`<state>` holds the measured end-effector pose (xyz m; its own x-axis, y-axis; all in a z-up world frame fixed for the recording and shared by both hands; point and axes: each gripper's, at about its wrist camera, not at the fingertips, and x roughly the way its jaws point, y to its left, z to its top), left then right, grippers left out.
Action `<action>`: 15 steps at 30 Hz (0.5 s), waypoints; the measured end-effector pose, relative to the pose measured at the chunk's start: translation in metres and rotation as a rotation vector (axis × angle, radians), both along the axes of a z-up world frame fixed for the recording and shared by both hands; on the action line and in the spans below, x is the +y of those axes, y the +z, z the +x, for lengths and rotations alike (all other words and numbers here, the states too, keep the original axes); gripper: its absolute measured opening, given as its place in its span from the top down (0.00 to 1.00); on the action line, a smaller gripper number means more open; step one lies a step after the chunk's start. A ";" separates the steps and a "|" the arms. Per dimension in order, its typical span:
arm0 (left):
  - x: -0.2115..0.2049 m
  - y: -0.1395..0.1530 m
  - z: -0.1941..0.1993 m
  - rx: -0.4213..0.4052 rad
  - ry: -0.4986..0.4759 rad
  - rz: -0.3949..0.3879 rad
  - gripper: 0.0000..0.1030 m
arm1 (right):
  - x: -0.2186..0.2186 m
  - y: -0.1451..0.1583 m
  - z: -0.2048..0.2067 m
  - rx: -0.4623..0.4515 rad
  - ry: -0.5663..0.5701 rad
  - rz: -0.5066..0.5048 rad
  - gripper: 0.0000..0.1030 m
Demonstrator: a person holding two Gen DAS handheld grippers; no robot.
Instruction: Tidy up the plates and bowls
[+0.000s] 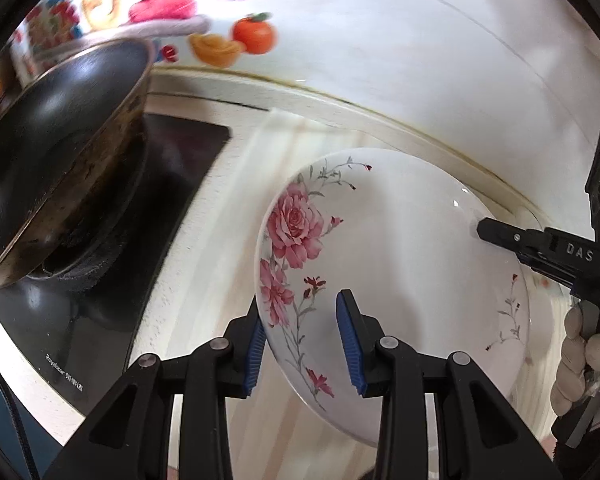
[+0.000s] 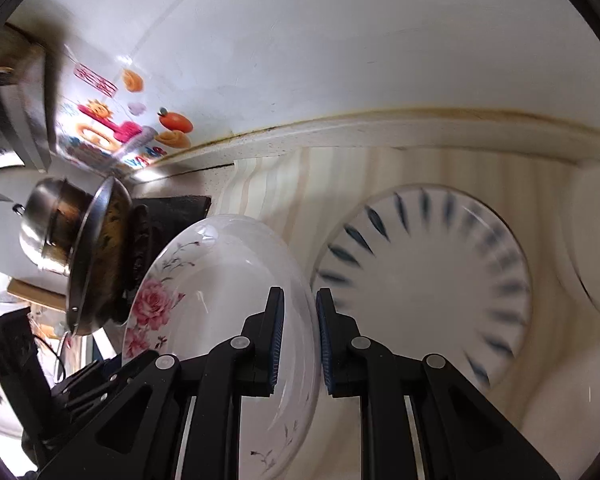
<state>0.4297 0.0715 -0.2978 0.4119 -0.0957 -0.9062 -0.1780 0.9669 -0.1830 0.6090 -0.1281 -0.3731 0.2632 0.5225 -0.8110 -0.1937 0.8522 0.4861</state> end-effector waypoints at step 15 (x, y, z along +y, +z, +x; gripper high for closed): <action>-0.109 0.006 -0.048 0.013 -0.288 -0.020 0.69 | -0.150 0.012 -0.167 0.028 -0.238 -0.001 0.82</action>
